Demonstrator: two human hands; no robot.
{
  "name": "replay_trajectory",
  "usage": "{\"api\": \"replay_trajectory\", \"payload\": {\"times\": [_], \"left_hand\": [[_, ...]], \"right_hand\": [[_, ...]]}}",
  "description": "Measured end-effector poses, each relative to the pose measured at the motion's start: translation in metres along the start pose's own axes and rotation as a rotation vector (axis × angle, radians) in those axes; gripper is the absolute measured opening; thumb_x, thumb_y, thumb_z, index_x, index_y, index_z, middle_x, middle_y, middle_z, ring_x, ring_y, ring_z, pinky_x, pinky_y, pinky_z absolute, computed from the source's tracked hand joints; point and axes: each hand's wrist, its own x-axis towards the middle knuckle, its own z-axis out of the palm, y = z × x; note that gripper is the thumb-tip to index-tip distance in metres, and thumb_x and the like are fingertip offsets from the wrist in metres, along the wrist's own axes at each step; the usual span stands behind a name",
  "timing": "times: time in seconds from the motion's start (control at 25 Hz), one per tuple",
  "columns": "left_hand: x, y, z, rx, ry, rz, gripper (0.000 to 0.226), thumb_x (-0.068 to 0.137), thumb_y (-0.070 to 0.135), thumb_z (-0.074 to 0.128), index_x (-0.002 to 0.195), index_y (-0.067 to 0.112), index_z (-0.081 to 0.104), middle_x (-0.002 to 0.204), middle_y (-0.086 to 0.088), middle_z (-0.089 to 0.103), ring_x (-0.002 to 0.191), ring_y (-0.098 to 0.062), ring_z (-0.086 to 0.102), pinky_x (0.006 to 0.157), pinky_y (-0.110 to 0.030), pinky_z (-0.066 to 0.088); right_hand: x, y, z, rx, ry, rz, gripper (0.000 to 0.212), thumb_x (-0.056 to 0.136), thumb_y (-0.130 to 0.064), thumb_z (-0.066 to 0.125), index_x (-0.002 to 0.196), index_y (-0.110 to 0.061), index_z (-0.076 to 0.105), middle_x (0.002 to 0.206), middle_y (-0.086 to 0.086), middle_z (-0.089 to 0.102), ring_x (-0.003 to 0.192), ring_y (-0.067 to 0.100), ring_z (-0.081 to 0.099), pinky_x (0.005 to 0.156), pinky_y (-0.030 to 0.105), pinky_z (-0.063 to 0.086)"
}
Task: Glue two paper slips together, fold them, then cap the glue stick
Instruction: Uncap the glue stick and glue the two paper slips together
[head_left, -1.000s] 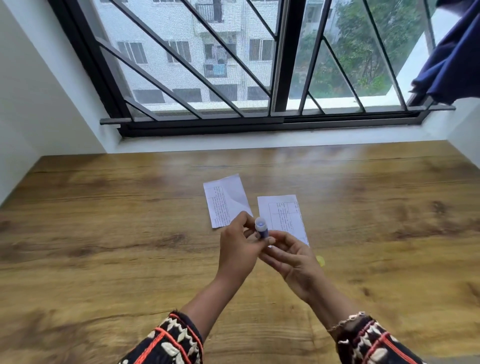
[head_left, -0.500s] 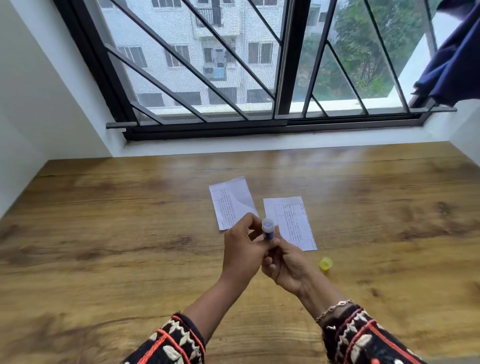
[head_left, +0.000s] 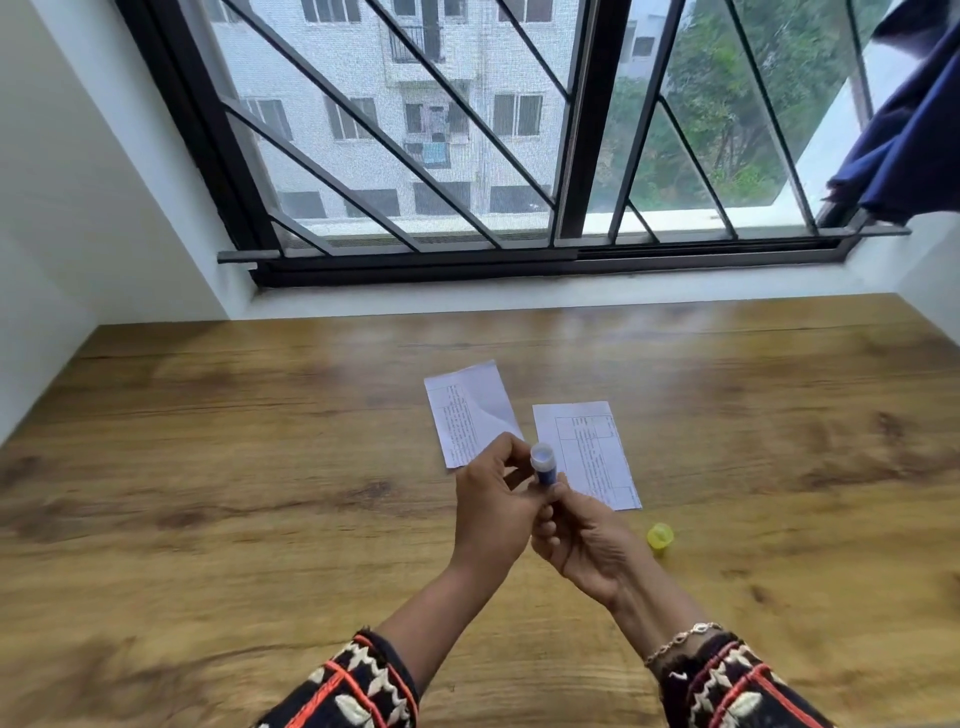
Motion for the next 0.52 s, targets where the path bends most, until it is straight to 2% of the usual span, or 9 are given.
{"api": "replay_trajectory", "payload": {"times": [0.08,0.16,0.24,0.28,0.32,0.36,0.4,0.48,0.52], "left_hand": [[0.0003,-0.0002,-0.0016,0.011,0.004,0.006,0.032,0.065,-0.007,0.076,0.063,0.013,0.051,0.057,0.019,0.060,0.059,0.004,0.059,0.056,-0.012,0.049],[0.0032,-0.0019,-0.0041,0.001,0.018,-0.003,0.033,0.065,-0.005,0.077,0.062,0.015,0.051,0.058,0.019,0.060,0.061,0.003,0.059,0.064,-0.018,0.053],[0.0064,-0.0027,-0.0064,-0.009,0.031,-0.010,0.038,0.063,-0.007,0.078,0.061,0.020,0.051,0.059,0.019,0.061,0.062,0.003,0.058,0.070,-0.027,0.055],[0.0074,-0.0025,-0.0069,-0.012,0.033,-0.009,0.040,0.062,-0.008,0.078,0.060,0.021,0.050,0.059,0.020,0.061,0.063,0.003,0.058,0.071,-0.029,0.055],[0.0078,-0.0021,-0.0068,-0.015,0.029,-0.007,0.041,0.062,-0.009,0.078,0.060,0.022,0.050,0.059,0.019,0.061,0.063,0.003,0.058,0.071,-0.031,0.056],[0.0077,-0.0019,-0.0065,-0.020,0.022,-0.008,0.041,0.061,-0.009,0.078,0.060,0.022,0.050,0.060,0.017,0.061,0.064,0.003,0.058,0.071,-0.031,0.056],[0.0076,-0.0020,-0.0062,-0.028,0.015,-0.012,0.040,0.062,-0.009,0.077,0.061,0.021,0.051,0.060,0.014,0.061,0.064,0.003,0.058,0.071,-0.031,0.056],[0.0072,-0.0024,-0.0059,-0.041,-0.001,-0.018,0.035,0.062,-0.009,0.077,0.062,0.015,0.051,0.062,0.009,0.059,0.063,0.001,0.056,0.068,-0.028,0.055],[0.0068,-0.0021,-0.0059,-0.044,-0.013,-0.019,0.032,0.063,-0.008,0.078,0.064,0.010,0.052,0.061,0.009,0.058,0.062,0.000,0.055,0.065,-0.026,0.054]], "right_hand": [[0.0010,-0.0009,0.0011,-0.102,0.031,0.008,0.008,0.080,-0.015,0.052,0.080,-0.010,0.058,0.053,0.000,0.050,0.042,0.007,0.044,0.040,0.015,0.035],[0.0008,-0.0007,0.0012,-0.076,0.018,-0.019,0.016,0.089,-0.017,0.049,0.086,-0.008,0.062,0.062,0.002,0.058,0.049,0.009,0.052,0.045,0.016,0.044],[0.0006,0.0025,0.0002,0.028,-0.049,-0.065,0.021,0.077,-0.019,0.068,0.093,-0.006,0.064,0.072,0.005,0.064,0.058,0.010,0.061,0.053,0.018,0.053],[0.0006,0.0042,-0.0013,0.072,-0.091,-0.076,0.037,0.063,-0.019,0.080,0.094,-0.005,0.065,0.072,0.006,0.065,0.059,0.011,0.063,0.054,0.019,0.055],[-0.0001,0.0056,-0.0009,0.099,-0.111,-0.072,0.050,0.052,-0.018,0.087,0.094,-0.004,0.065,0.069,0.006,0.066,0.057,0.011,0.063,0.053,0.019,0.055],[0.0002,0.0072,-0.0017,0.101,-0.106,-0.072,0.051,0.051,-0.019,0.087,0.094,-0.003,0.065,0.065,0.005,0.064,0.054,0.009,0.061,0.051,0.018,0.053],[-0.0007,0.0072,-0.0005,0.094,-0.095,-0.066,0.042,0.059,-0.021,0.081,0.093,-0.003,0.064,0.061,0.003,0.062,0.050,0.008,0.058,0.048,0.016,0.051],[-0.0028,0.0059,0.0032,0.076,-0.031,-0.054,0.019,0.080,-0.021,0.058,0.089,-0.004,0.062,0.053,0.000,0.057,0.044,0.005,0.051,0.042,0.014,0.045],[-0.0026,0.0058,0.0039,0.067,0.000,-0.043,0.019,0.087,-0.021,0.050,0.085,-0.006,0.061,0.050,-0.001,0.054,0.041,0.005,0.048,0.039,0.014,0.042]]}}
